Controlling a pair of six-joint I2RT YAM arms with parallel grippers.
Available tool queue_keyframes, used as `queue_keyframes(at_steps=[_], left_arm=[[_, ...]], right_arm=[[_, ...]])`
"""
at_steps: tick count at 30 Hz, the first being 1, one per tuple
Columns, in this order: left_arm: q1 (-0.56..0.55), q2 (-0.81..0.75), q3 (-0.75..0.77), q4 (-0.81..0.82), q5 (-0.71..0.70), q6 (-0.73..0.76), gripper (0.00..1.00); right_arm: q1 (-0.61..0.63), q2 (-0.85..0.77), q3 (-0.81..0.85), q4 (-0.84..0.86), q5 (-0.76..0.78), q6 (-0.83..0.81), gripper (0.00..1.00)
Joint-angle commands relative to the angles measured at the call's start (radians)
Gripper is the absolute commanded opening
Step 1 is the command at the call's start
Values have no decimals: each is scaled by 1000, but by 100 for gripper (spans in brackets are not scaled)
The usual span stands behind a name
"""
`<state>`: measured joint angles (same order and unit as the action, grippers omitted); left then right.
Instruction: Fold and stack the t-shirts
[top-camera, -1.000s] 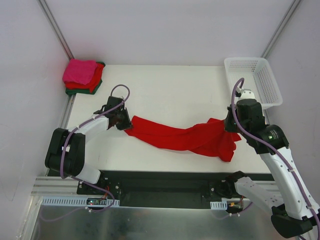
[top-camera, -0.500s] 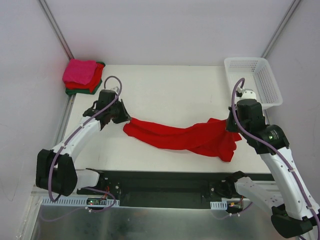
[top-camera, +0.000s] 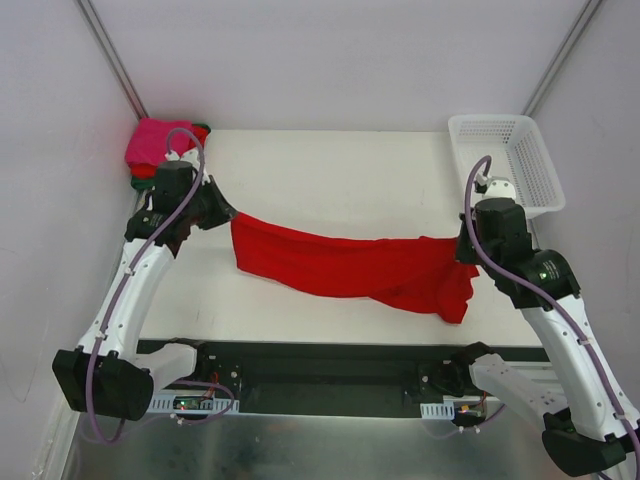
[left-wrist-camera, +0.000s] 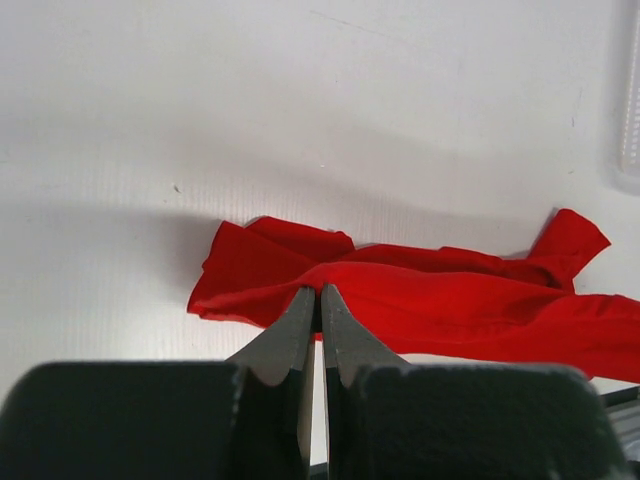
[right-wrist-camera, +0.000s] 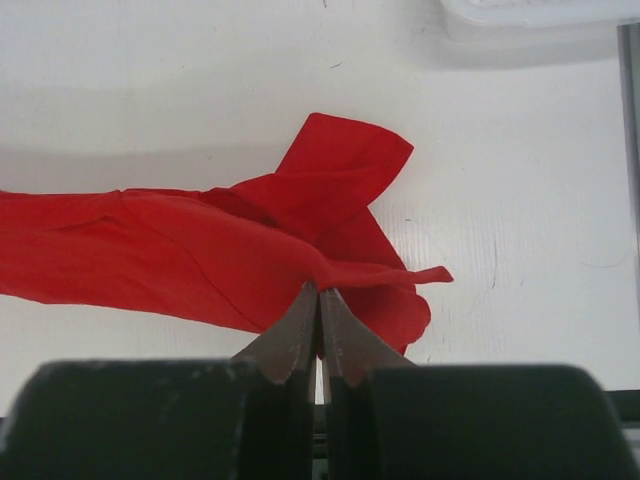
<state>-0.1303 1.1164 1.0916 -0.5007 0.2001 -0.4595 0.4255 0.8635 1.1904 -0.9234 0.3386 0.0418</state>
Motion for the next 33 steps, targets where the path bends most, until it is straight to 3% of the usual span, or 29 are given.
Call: queue_keyframes(at_steps=[1, 23, 33], left_arm=[[20, -47, 99, -67, -13, 36, 0], [84, -20, 505, -251, 10, 99, 0], [84, -35, 799, -344, 71, 120, 0]], right_arm=[[4, -32, 83, 1, 76, -26, 3], [4, -72, 311, 37, 157, -192, 1], [4, -84, 517, 34, 8, -243, 1]])
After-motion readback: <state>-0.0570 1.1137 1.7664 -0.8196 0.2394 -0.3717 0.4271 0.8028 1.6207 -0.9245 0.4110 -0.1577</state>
